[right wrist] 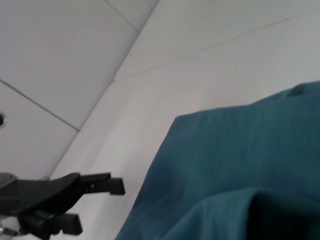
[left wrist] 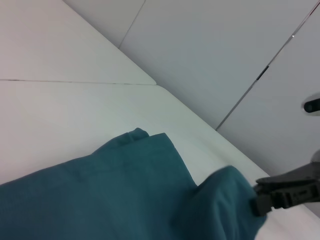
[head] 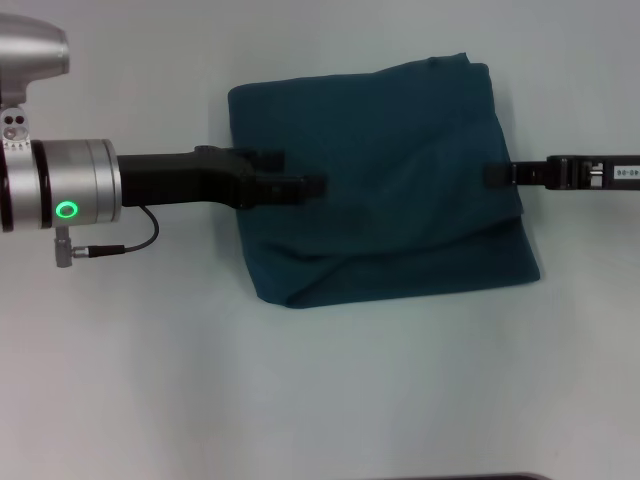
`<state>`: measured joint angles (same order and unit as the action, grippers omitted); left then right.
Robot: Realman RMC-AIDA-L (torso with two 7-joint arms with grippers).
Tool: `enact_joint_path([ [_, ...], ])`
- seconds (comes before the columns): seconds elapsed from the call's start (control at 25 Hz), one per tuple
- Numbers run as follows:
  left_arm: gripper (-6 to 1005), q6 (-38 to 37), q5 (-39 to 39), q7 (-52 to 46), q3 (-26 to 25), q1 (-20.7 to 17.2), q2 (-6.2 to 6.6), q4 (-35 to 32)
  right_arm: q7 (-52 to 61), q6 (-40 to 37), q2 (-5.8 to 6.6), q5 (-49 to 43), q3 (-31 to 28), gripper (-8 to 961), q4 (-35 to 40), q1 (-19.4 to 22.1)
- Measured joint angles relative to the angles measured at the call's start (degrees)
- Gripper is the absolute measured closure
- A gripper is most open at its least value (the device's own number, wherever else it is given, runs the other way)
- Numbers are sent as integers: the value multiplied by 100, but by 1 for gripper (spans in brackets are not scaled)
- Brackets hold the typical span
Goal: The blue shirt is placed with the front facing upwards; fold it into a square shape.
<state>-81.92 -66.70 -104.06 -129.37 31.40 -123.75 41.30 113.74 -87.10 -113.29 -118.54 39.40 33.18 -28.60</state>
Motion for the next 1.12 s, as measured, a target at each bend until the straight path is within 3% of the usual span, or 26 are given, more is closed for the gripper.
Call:
enact_joint_path([
  [0.08, 70, 0, 0, 0, 0, -1, 0, -2, -6, -91, 28, -44, -2, 717, 2, 51],
  [0.32, 70, 0, 0, 0, 16, -3, -9, -46, 82, -95, 68, -392, -60, 931, -1, 215],
  [0.52, 70, 1, 5, 0, 22, -15, -2, -99, 109, -32, 110, -424, -210, 932, 0, 348],
  [0.8, 70, 25, 9, 0, 88, -38, 7, -106, 110, -263, 193, -425, -297, 864, 2, 367],
  [0.96, 70, 16, 9, 0, 88, -38, 9, -106, 55, -581, 203, -397, -640, 825, 108, 425],
  [1.12, 71, 3, 9, 0, 92, -26, 9, -106, -39, -945, 224, -376, -1217, 642, 344, 505],
])
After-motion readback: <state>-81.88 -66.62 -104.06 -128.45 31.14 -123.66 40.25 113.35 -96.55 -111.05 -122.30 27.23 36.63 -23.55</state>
